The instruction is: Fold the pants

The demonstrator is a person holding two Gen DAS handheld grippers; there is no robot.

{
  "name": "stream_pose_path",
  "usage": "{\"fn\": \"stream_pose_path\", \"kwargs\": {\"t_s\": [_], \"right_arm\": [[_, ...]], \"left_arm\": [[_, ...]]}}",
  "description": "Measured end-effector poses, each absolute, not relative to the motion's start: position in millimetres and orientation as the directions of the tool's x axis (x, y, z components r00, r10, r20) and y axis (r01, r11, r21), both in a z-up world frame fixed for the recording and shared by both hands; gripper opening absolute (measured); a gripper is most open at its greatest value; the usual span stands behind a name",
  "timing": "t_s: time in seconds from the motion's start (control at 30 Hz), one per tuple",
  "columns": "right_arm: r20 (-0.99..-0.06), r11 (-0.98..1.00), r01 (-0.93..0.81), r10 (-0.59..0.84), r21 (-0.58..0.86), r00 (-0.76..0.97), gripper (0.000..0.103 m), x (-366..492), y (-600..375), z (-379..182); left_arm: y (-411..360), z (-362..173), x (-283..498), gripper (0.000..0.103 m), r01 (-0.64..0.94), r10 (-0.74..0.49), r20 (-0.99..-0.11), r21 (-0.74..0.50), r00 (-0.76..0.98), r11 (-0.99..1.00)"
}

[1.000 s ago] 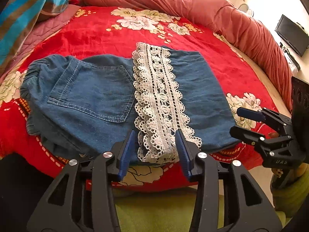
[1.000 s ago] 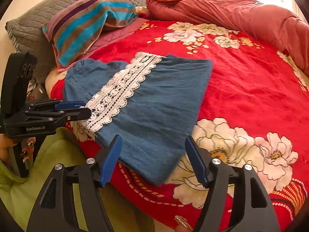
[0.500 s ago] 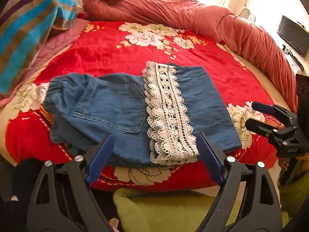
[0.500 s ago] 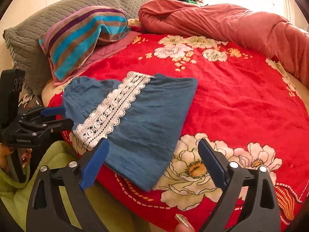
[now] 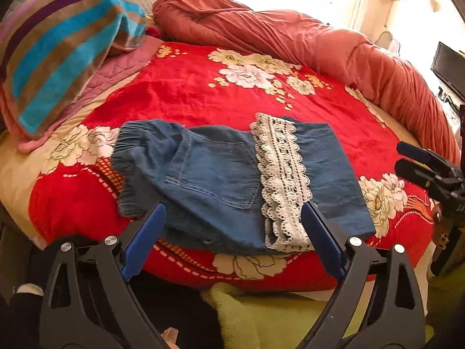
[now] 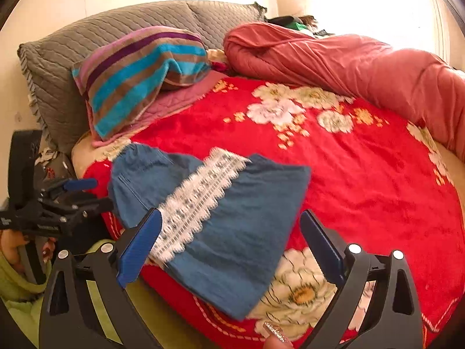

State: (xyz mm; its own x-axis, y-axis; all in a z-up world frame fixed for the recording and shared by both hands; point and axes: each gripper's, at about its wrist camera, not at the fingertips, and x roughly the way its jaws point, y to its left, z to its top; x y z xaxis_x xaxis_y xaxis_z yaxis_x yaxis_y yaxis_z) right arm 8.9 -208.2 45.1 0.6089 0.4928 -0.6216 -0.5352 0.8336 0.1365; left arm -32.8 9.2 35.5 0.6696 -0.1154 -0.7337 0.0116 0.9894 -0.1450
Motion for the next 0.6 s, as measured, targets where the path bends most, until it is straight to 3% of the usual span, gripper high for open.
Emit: {"fn": "stream_pose_path", "kwargs": {"t_s": [0.3,0.6], "right_arm": [[-0.629,0.795,-0.594,0.526,0.125,0.572,0.095,21.6,-172.9,51.8],[-0.654,0.745,-0.654,0.561,0.131,0.508,0.095,45.2,-129.6,55.4]], "left_arm": [[33.0,33.1,-36.8,0.087,-0.044,-0.099,-0.729,-0.174,0.678,0.984],[77.2,18.1,-35.0,0.087,-0.125,-0.148,-0.728,-0.306,0.669,0.944]]}}
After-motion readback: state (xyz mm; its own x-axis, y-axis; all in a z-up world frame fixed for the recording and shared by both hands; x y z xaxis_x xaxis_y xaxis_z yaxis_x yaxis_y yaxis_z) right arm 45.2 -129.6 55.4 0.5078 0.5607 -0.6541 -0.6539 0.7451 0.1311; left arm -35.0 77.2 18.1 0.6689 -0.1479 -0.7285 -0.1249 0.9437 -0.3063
